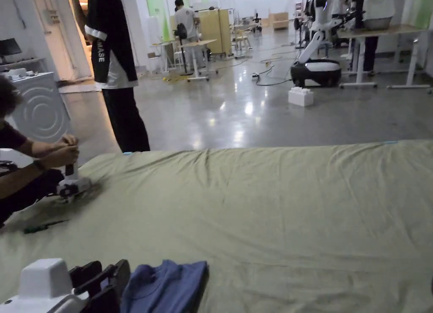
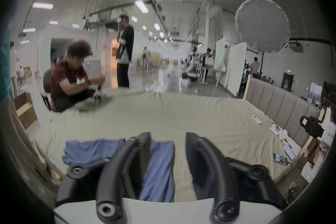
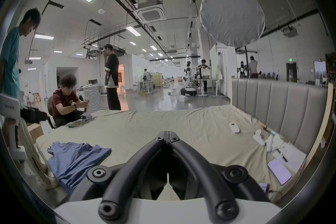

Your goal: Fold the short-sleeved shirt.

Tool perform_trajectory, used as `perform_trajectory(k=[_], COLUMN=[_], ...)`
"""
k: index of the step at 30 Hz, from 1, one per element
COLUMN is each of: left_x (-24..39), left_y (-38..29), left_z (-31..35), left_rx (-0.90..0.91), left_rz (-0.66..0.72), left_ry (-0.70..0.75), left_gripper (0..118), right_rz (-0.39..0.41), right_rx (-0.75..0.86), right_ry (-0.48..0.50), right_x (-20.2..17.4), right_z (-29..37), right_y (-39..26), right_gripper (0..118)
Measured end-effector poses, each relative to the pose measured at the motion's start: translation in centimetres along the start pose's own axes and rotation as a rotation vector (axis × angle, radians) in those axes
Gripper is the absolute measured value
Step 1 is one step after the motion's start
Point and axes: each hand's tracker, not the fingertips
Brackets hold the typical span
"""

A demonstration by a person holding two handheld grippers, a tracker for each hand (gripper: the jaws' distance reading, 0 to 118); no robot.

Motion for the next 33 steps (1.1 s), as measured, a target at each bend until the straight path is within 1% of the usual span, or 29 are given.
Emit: perform_trajectory(k=[1, 2, 3, 4, 5, 6, 7, 10, 12, 14, 15, 16, 18, 19, 20, 21, 22, 23, 25, 27, 28, 29, 31, 33], left_x=[-1.2, -2.1, -3.2, -4.3, -5.1, -6.0, -7.0, -9.8, -11.5, -12.5, -12.7, -12.8, -12.6, -12.5, -12.1, -11.7, -11.4, -11.2, -10.9, -10.7, -10.6, -10.6, -10.6, -10.6], left_y=[-0.5, -1.0, -1.6, -2.4, -3.0, -3.9, -4.6, -7.3, -9.2, -11.0, -11.7, -12.4, -13.4, -14.1, -14.8, -14.8, -14.6, -14.4, -14.3, -13.9, -13.7, -13.5, -13.7, -13.9], left_z=[-1.1, -2.2, -3.4, -4.7, -5.8, -7.2, -8.7, -13.2, -16.0, -18.3, -19.5, -20.5, -22.1, -22.9, -23.3, -23.2, -23.3, -23.3, -23.1, -22.8, -22.7, -22.7, -22.9, -23.0], left_rx=[-0.043, -0.079, -0.108, -0.134, -0.155, -0.192, -0.24, -0.367, -0.439, -0.503, -0.533, -0.551, -0.619, -0.647, -0.654, -0.629, -0.624, -0.631, -0.629, -0.616, -0.609, -0.602, -0.597, -0.599], left_rz=[0.015, 0.022, 0.007, -0.015, -0.035, -0.045, -0.033, 0.044, 0.108, 0.139, 0.123, 0.093, 0.08, 0.062, 0.024, 0.001, 0.001, 0.003, -0.007, -0.026, -0.031, -0.027, -0.017, 0.026], left_ry=[0.019, 0.042, 0.069, 0.096, 0.125, 0.156, 0.169, 0.132, 0.041, 0.07, 0.094, 0.096, 0.068, 0.087, 0.117, 0.109, 0.123, 0.132, 0.136, 0.127, 0.124, 0.115, 0.134, 0.147], left_gripper=[76, 82, 82, 82, 83, 83, 85, 86, 86, 86, 87, 88, 90, 90, 91, 91, 90, 88, 77, 48, 30, 5, 4, 3], right_rz=[-0.018, -0.043, -0.074, -0.057, -0.07, -0.064, -0.054, -0.055, -0.07, -0.066, -0.057, -0.047, -0.031, -0.023, -0.019, -0.016, -0.014, -0.012, -0.005, 0.004, 0.008, 0.01, 0.003, -0.005], right_rx=[-0.018, -0.044, -0.079, -0.069, -0.107, -0.127, -0.145, -0.208, -0.24, -0.263, -0.274, -0.288, -0.318, -0.336, -0.354, -0.365, -0.374, -0.378, -0.393, -0.409, -0.414, -0.415, -0.414, -0.413], right_ry=[0.005, 0.008, 0.006, 0.01, 0.01, 0.007, 0.002, -0.017, -0.025, -0.048, -0.062, -0.077, -0.092, -0.104, -0.113, -0.113, -0.111, -0.11, -0.097, -0.088, -0.087, -0.085, -0.082, -0.082], right_x=[0.1, 0.2, 0.3, 0.4, 0.5, 0.6, 0.6, 0.7, 0.8, 1.0, 1.1, 1.2, 1.3, 1.3, 1.4, 1.4, 1.3, 1.3, 1.2, 1.2, 1.2, 1.1, 1.3, 1.6], right_z=[-0.3, -0.6, -0.9, -1.2, -1.4, -1.7, -2.0, -2.7, -3.2, -3.3, -3.3, -3.2, -3.3, -3.4, -3.5, -3.6, -3.6, -3.6, -3.6, -3.6, -3.6, -3.5, -3.3, -2.9], right_y=[-0.3, -0.7, -1.2, -1.5, -2.1, -2.5, -2.9, -4.1, -4.8, -5.4, -5.6, -5.9, -6.3, -6.6, -6.9, -7.0, -7.2, -7.3, -7.6, -7.8, -7.9, -7.9, -7.9, -7.9], right_gripper=[0, 0, 0, 0, 0, 0, 0, 0, 0, 0, 0, 0, 0, 0, 0, 0, 0, 0, 0, 0, 0, 0, 0, 0])
